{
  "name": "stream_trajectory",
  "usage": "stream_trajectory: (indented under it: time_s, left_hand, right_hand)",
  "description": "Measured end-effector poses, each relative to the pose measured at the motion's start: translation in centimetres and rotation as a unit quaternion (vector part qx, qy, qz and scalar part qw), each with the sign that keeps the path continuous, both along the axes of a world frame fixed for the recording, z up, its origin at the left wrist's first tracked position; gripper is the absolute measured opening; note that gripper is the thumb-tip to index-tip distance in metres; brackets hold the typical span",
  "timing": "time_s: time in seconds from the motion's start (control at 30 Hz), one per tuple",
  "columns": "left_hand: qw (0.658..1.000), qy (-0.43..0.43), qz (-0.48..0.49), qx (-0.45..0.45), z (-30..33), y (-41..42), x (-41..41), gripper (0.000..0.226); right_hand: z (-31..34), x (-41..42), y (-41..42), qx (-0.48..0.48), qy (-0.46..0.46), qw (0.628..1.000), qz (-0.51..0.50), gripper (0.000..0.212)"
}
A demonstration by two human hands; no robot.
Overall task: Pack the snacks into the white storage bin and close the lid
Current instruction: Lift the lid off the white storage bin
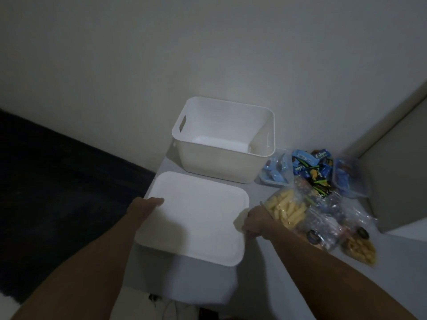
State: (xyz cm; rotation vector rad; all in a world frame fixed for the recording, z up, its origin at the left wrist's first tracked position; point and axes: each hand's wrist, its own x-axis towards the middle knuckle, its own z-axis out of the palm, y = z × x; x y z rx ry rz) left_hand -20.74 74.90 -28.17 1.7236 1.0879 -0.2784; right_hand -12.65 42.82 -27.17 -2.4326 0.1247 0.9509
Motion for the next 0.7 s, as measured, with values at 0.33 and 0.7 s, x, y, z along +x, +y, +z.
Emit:
stream_trajectory:
  time_s: [0.33, 0.7]
  left_hand:
    - [0.987, 0.067, -0.108, 0.096, -0.1, -2.6, 1.4, 0.093]
    - [0.937, -0.007, -0.29, 0.193, 3.9, -13.9, 7.8, 0.067]
  right_hand:
    - [0.4, 0.1, -1.6, 0.031, 0.045, 0.998, -0.017, 0.032]
    - [5.7, 4.2, -9.8, 0.116, -0.017, 0.991, -0.068, 0.025]
